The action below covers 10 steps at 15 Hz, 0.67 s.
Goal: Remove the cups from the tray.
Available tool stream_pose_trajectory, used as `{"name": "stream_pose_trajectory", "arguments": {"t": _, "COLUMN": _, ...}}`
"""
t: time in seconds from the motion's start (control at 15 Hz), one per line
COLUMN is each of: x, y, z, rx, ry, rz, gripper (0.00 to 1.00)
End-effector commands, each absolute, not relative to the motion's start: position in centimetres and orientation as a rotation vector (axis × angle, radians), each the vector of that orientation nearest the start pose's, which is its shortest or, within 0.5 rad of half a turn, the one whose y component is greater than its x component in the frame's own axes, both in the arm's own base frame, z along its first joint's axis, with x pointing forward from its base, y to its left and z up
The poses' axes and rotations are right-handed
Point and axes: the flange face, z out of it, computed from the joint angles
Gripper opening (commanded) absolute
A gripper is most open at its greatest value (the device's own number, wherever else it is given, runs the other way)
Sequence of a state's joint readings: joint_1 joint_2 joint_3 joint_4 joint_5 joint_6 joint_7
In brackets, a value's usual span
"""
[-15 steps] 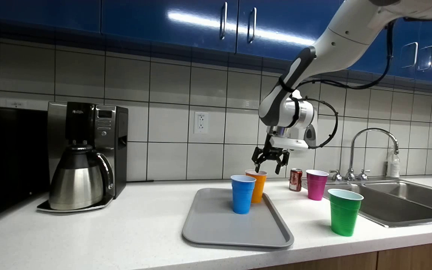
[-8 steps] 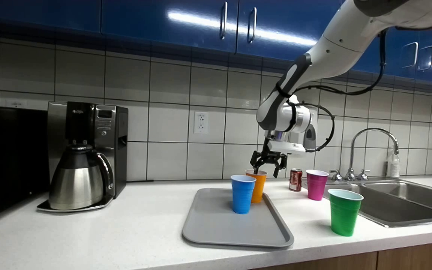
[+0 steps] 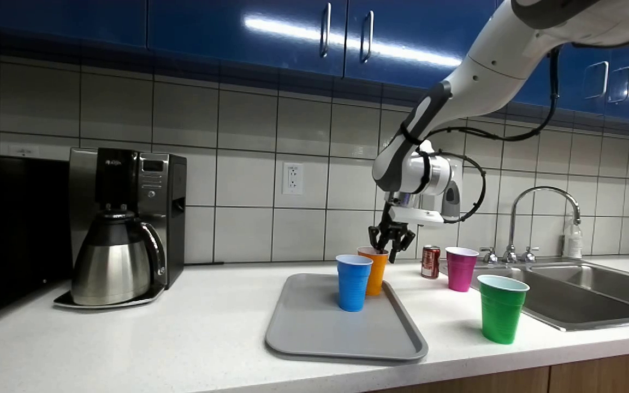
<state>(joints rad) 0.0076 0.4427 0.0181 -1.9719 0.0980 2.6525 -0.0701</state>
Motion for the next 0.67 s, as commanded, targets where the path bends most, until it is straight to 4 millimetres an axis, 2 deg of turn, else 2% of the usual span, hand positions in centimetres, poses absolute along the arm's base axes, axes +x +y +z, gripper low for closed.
{"name": "stream_pose_trajectory", "arguments": {"t": 0.0, "x": 64.38, "y": 1.26, "z": 27.12, "rx": -3.055, "ry": -0.029, "rz": -0.371, "gripper": 0.12}}
{"name": "stream_pose_trajectory", "arguments": {"t": 0.13, "x": 64.4, "y": 1.22, "z": 27.09, "rx": -3.056, "ry": -0.029, "rz": -0.371, "gripper": 0.0}}
{"name": "stream_pose_trajectory", "arguments": {"t": 0.6, "x": 64.65, "y": 0.91, "z": 28.05, "rx": -3.033, "ry": -0.002, "rz": -0.382, "gripper": 0.01}}
